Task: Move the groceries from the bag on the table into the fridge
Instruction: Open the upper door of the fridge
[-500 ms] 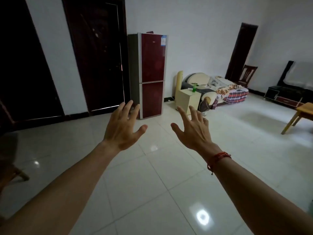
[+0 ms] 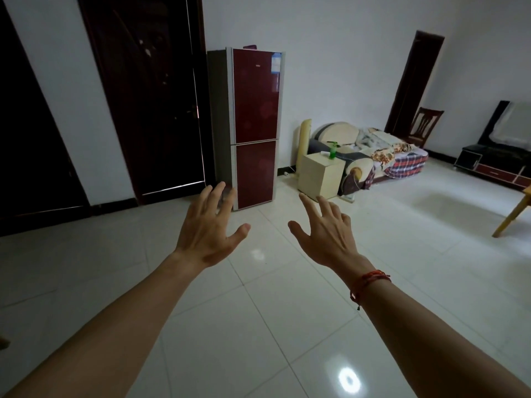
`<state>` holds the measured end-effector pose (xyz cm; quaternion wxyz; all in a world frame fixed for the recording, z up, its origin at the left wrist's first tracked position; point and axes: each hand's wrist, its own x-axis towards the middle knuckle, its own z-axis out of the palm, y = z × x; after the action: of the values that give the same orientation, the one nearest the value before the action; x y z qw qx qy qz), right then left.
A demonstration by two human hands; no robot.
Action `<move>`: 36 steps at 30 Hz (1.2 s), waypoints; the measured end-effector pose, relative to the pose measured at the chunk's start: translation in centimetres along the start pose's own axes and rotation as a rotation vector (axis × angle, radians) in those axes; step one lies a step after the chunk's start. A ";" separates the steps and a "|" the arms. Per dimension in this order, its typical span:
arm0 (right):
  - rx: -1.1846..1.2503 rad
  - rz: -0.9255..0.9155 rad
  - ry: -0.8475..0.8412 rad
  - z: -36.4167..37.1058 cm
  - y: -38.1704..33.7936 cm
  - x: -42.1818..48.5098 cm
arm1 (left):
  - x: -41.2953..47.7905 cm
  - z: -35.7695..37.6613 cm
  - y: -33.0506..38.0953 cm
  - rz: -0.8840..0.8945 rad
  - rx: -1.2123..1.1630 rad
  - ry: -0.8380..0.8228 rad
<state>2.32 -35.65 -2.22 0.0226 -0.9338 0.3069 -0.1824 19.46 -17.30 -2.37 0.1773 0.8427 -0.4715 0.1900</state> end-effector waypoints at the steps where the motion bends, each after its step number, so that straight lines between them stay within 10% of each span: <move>1: 0.000 0.004 -0.005 0.7 0.3 1.8 | 1.4 1.0 -0.6 -0.005 0.004 0.003; 36: 0.040 0.004 -0.089 25.1 2.8 69.6 | 59.7 31.3 -29.6 -0.065 -0.037 -0.040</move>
<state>61.47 -80.12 -3.33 0.0552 -0.9398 0.3037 -0.1467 78.58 -61.13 -3.94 0.1895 0.8578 -0.4507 0.1584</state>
